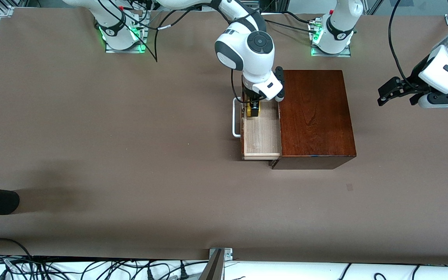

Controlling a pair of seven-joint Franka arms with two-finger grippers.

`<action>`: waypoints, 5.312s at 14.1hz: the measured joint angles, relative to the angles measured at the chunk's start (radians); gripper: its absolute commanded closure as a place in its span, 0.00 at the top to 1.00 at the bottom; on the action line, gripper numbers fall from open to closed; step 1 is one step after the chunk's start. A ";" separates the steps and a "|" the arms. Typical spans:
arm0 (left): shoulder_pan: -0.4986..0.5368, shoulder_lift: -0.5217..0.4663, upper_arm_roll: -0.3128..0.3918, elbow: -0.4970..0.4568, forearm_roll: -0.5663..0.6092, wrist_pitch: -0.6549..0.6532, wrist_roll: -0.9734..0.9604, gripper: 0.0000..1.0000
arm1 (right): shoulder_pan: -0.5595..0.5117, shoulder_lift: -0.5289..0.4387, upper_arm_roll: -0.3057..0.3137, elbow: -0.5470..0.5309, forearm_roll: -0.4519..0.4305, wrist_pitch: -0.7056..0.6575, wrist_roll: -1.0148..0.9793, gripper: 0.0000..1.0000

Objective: Open drawer, take yellow block, close drawer
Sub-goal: 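Lower the right gripper into the drawer and grasp the yellow cube, then lift the cube out with the right gripper while the left gripper reaches the drawer, then lower the cube onto the table with the right gripper and release it, then push the drawer shut with the left gripper while the right gripper withdraws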

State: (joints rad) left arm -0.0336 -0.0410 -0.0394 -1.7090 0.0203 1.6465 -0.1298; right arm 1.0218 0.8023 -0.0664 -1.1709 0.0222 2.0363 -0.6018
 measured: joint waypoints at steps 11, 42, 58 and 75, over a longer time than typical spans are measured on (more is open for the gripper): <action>0.000 0.000 0.000 0.000 0.000 0.000 0.000 1.00 | -0.068 -0.037 -0.019 0.122 0.055 -0.119 -0.001 0.00; -0.368 0.501 -0.340 0.284 -0.199 0.124 0.504 1.00 | -0.785 -0.470 -0.045 -1.063 0.006 0.534 0.456 0.00; -0.484 0.713 -0.318 0.270 0.182 0.230 0.958 1.00 | -0.794 -0.527 -0.036 -1.019 -0.003 0.481 0.549 1.00; -0.334 0.657 -0.306 0.293 0.199 -0.078 0.981 1.00 | -0.784 -0.748 -0.023 -0.475 -0.007 -0.315 0.485 1.00</action>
State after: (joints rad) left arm -0.3672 0.6162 -0.3454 -1.4159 0.2189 1.5689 0.8511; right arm 0.2374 0.0546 -0.0898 -1.6462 0.0151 1.7214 -0.1171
